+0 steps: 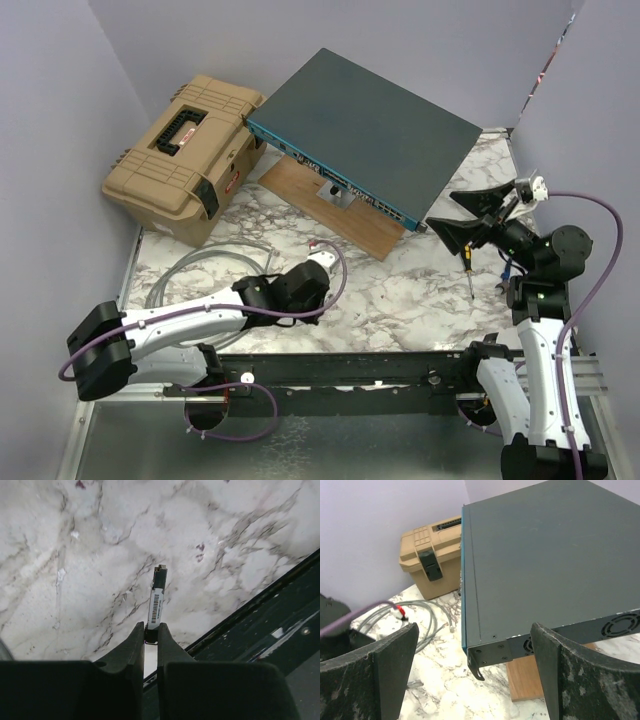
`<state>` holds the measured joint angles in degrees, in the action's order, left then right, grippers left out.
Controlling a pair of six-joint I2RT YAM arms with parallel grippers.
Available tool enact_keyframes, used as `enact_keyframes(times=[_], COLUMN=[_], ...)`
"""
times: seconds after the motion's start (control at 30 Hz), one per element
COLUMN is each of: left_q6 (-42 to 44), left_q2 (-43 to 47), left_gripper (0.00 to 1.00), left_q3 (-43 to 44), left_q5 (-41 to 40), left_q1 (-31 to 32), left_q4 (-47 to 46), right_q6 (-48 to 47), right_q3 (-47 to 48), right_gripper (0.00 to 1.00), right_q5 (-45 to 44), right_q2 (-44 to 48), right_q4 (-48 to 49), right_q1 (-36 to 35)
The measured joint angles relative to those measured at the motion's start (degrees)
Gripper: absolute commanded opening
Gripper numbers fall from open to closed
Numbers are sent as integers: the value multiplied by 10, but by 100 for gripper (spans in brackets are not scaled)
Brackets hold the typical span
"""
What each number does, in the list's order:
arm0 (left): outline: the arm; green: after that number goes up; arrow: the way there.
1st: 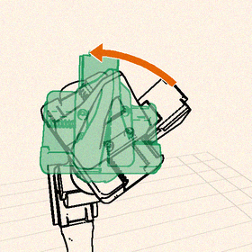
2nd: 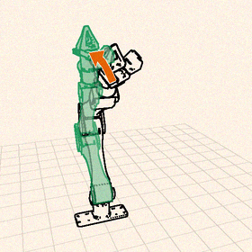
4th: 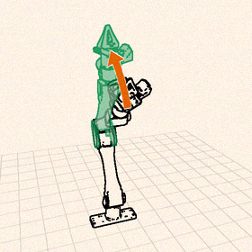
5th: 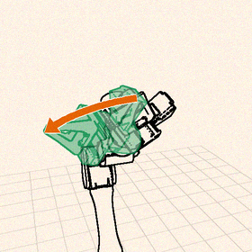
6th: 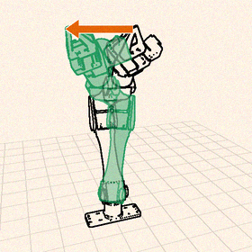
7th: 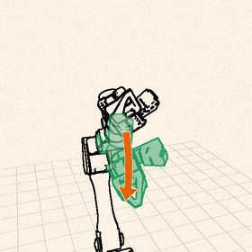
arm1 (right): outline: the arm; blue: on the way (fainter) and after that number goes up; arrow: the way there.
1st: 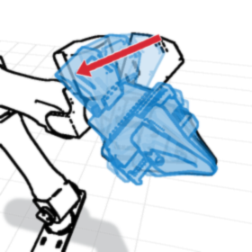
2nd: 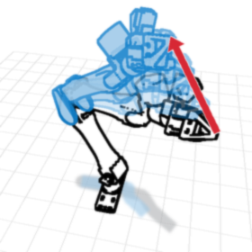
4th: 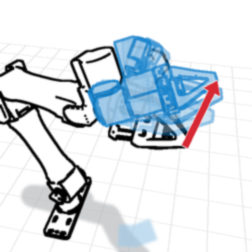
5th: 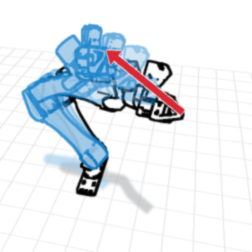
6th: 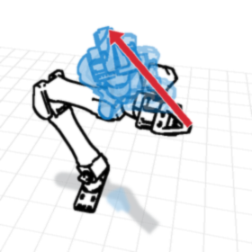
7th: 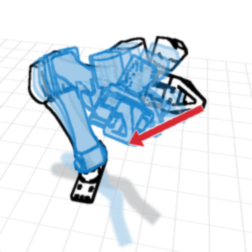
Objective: Insert the plug into the switch port
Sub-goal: Pick up the connector from the center of the board.
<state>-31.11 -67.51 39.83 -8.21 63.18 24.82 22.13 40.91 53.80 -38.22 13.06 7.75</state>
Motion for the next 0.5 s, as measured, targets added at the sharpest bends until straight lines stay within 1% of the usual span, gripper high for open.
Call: enact_keyframes(times=[0.13,0.33,0.5], left_q6=[21,58,86], left_q2=[12,16,21], left_gripper=[0,0,0], left_q3=[47,103,148], left_q5=[18,82,142], left_q1=[-23,-85,-134], left_q4=[2,13,15], right_q6=[10,24,29], right_q3=[4,28,46], right_gripper=[95,94,92], right_q5=[18,49,58], right_q2=[-10,-35,-64], right_q4=[11,21,27], right_q1=[-7,-20,-67])
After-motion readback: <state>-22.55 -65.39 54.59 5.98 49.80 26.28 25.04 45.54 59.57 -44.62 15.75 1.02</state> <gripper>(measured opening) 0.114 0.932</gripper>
